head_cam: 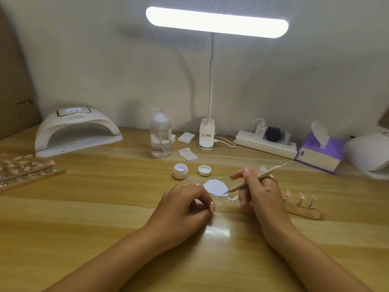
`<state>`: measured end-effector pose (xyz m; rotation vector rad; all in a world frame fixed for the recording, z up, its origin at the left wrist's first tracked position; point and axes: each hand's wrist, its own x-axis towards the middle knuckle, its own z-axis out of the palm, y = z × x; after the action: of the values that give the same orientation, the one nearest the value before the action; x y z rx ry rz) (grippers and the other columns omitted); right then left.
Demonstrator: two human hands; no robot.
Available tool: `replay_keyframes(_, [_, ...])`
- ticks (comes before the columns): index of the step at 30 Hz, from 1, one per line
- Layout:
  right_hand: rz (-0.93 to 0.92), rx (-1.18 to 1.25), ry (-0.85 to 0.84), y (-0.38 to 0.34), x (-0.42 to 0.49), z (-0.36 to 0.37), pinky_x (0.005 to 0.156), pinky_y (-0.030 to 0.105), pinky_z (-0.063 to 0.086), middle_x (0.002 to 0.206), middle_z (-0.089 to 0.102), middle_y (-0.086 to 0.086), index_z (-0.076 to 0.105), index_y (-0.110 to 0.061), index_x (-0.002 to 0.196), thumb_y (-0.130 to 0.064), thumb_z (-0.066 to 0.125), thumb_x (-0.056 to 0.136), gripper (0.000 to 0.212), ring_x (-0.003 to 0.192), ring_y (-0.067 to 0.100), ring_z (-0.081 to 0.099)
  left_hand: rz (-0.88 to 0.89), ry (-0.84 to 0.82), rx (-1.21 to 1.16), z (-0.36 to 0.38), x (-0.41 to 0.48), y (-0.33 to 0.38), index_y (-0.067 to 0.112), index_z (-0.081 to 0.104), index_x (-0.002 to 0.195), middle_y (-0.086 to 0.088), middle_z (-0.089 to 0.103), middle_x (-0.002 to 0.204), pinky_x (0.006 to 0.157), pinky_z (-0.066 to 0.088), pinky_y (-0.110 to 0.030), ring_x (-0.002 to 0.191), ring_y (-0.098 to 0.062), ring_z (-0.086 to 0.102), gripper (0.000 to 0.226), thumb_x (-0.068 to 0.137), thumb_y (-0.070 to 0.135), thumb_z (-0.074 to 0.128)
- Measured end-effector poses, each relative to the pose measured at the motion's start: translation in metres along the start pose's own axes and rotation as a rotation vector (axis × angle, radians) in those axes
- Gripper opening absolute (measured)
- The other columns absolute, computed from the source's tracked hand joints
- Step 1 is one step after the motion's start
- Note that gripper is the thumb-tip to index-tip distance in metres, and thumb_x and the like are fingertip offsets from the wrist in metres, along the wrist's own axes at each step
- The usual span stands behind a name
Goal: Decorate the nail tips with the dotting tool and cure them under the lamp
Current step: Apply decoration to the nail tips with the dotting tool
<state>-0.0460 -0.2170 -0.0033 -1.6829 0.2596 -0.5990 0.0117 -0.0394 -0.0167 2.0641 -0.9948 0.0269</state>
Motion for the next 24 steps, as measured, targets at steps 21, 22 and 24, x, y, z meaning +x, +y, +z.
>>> replay_keyframes(21, [0.092,-0.313,0.038,0.015,0.008,0.002,0.055,0.027,0.042,0.058,0.07,0.002,0.052,-0.007,0.072,-0.017,0.065,0.076,0.017,0.047,0.003,0.059,-0.063,-0.053,-0.057,0.009,0.011,-0.004,0.037,0.066,0.081,0.022,0.067,0.085,0.063,0.035,-0.021,0.061,0.003,0.053,0.009,0.086,0.032,0.071])
replay_keyframes(22, [0.091,-0.316,0.038,0.016,0.009,0.002,0.056,0.028,0.042,0.058,0.07,0.002,0.053,-0.006,0.072,-0.017,0.065,0.076,0.017,0.047,0.003,0.059,-0.068,-0.05,-0.055,0.009,0.011,-0.004,0.037,0.067,0.081,0.021,0.067,0.086,0.063,0.035,-0.021,0.061,0.003,0.053,0.008,0.085,0.032,0.072])
replay_keyframes(24, [0.091,-0.303,0.047,0.017,0.01,0.002,0.056,0.028,0.041,0.058,0.07,0.002,0.053,-0.006,0.073,-0.018,0.065,0.078,0.018,0.046,0.003,0.058,-0.076,-0.049,-0.049,0.009,0.011,-0.004,0.037,0.067,0.082,0.021,0.067,0.087,0.064,0.036,-0.022,0.061,0.003,0.053,0.007,0.085,0.033,0.071])
